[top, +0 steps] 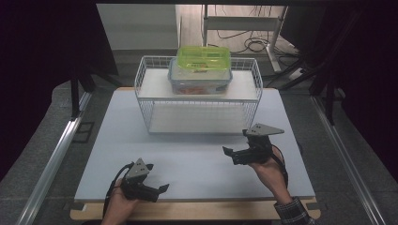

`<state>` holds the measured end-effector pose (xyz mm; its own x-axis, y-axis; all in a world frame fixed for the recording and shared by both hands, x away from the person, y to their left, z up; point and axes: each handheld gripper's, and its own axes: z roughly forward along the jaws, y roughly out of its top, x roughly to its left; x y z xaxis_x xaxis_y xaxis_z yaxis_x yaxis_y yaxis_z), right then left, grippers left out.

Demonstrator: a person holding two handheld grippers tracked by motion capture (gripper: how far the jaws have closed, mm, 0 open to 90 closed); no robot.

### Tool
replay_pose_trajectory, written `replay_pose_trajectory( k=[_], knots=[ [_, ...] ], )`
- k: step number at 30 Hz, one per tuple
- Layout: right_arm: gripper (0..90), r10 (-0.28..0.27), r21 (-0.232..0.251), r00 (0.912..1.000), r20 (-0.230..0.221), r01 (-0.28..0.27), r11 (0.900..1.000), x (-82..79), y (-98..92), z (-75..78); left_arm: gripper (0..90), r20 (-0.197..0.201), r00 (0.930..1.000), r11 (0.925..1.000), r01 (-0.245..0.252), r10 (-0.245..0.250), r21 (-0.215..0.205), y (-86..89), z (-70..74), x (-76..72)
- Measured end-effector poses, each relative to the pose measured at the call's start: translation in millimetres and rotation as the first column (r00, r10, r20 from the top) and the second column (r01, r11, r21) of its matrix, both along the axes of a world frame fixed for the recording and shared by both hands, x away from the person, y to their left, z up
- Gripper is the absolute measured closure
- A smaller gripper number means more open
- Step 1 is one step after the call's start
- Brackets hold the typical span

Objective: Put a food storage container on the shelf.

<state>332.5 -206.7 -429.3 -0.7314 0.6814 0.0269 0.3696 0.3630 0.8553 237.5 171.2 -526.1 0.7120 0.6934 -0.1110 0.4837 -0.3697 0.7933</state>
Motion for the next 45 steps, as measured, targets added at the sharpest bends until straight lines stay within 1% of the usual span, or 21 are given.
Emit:
replay_pose_trajectory(
  k=[7,12,20,23,32,37,45],
  knots=[
    [0.0,0.001,-0.002,1.0000,0.000,-0.001,1.000,-6.3,-4.7,-4.5,3.8,-0.002,1.0000,1.0000,-0.003,0.002,-0.004,1.1,0.3,0.8],
    [0.0,-0.002,-0.011,1.0000,-0.008,0.002,1.000,-10.4,-7.1,-8.2,2.5,-0.007,0.9999,0.9998,-0.010,0.010,-0.016,2.9,0.7,1.5],
    [0.0,-0.020,-0.019,0.9997,-0.012,0.020,1.000,-17.6,-15.0,-14.0,2.5,-0.008,0.9999,0.9996,-0.015,0.014,-0.022,3.5,0.7,1.3],
    [0.0,-0.025,-0.027,0.9996,-0.014,0.024,0.999,-19.7,-18.8,-17.1,2.0,-0.014,0.9997,0.9992,-0.019,0.019,-0.036,5.2,0.1,2.1],
    [0.0,-0.054,-0.045,0.9985,-0.014,0.053,0.998,-24.3,-30.8,-26.3,2.1,-0.023,0.9996,0.9989,-0.018,0.017,-0.044,5.7,-1.0,2.5],
    [0.0,-0.068,-0.057,0.9975,-0.019,0.067,0.996,-27.5,-37.6,-33.7,2.1,-0.024,0.9996,0.9989,-0.017,0.016,-0.043,5.9,-2.0,2.8],
    [0.0,-0.090,-0.076,0.9956,-0.026,0.088,0.993,-33.1,-46.8,-44.1,2.3,-0.024,0.9997,0.9996,-0.009,0.008,-0.028,4.5,-3.5,2.9]
  ],
)
